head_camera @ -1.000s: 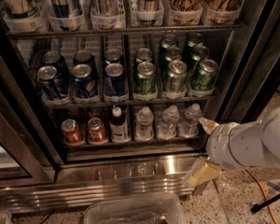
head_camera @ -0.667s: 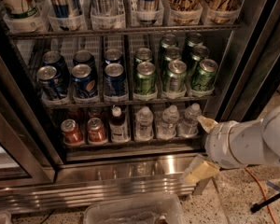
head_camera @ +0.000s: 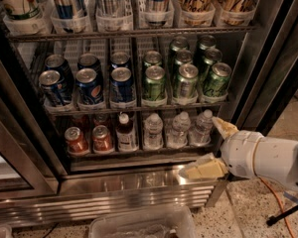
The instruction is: Pick green can from middle shelf of fridge
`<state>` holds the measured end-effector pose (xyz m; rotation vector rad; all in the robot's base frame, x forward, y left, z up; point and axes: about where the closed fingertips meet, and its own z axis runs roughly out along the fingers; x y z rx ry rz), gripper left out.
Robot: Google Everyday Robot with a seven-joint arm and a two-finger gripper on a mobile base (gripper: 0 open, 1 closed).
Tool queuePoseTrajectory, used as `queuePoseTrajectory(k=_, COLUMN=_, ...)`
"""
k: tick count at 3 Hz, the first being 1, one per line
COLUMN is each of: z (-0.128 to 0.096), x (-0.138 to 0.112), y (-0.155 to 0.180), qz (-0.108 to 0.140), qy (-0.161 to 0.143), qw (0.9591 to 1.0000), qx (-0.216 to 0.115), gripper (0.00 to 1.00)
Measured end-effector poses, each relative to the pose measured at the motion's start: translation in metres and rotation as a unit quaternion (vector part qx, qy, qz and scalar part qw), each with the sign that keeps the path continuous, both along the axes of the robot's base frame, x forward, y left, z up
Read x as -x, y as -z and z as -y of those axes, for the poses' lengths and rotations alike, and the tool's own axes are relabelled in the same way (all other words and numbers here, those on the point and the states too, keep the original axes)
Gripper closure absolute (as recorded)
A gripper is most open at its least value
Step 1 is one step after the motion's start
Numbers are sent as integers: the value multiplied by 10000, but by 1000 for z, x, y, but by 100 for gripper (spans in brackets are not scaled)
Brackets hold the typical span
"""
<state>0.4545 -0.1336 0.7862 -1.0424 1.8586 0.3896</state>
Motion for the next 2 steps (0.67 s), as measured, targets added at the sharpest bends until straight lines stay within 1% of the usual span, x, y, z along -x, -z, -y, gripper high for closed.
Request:
queuePoseTrajectory(k=1, z=-11, x=-9, y=-29, qz=176, qy=408, qw=9912, qx=-1248, gripper=0)
queuePoseTrajectory(k=2, z=-18, x=-16, y=-61, qz=428, qy=699, qw=9728, qx=-2167, gripper=0)
